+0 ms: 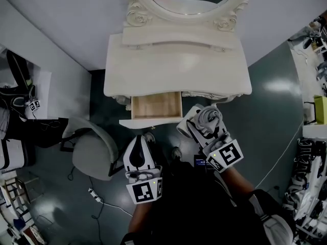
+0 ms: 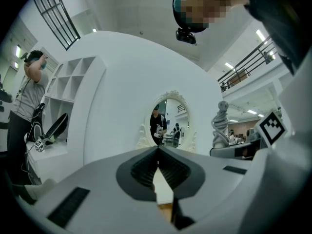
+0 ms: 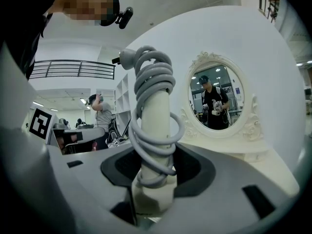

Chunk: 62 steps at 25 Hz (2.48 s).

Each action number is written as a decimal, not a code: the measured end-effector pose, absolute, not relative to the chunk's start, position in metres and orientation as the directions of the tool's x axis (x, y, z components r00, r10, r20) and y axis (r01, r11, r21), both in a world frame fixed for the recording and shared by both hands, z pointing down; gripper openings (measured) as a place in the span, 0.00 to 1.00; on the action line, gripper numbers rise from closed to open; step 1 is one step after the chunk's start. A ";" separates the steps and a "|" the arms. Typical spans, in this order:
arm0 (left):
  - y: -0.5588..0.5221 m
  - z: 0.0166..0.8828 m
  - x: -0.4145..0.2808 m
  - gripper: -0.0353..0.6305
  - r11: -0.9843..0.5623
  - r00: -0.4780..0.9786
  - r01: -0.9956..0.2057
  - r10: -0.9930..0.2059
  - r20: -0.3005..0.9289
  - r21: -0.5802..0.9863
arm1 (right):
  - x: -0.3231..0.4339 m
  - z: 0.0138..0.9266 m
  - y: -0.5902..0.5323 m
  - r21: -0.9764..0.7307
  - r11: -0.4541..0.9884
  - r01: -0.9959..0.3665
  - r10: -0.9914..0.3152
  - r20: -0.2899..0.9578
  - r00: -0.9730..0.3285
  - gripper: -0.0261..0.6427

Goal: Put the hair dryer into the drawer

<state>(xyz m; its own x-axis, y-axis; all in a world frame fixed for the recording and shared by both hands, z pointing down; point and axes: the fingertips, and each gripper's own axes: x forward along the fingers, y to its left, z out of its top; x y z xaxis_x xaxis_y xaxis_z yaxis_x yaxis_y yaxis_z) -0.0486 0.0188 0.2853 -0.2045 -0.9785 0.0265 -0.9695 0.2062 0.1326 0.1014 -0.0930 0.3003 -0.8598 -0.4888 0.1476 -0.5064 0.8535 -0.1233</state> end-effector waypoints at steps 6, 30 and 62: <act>0.006 0.300 -0.073 0.09 0.217 -0.212 -0.965 -0.976 0.045 0.148 | 0.073 0.316 -0.106 -0.097 0.868 -0.486 -0.468 0.162 -0.868 0.32; -0.036 0.396 -0.125 0.09 0.226 -0.200 -0.953 -0.969 0.142 0.200 | 0.000 0.432 -0.148 -0.054 0.903 -0.427 -0.396 0.284 -0.873 0.32; -0.057 0.469 -0.169 0.09 0.240 -0.194 -0.941 -0.960 0.202 0.238 | -0.041 0.595 -0.149 0.122 0.973 -0.197 -0.230 0.604 -0.763 0.32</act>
<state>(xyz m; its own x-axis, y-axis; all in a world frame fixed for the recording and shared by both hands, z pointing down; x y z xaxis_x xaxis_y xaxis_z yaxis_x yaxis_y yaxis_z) -0.1694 -0.0575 0.4690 -0.1939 -0.9599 0.2023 -0.9409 0.2403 0.2385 -0.0412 -0.1489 0.5953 -0.7630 -0.2303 0.6040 -0.1974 0.9728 0.1216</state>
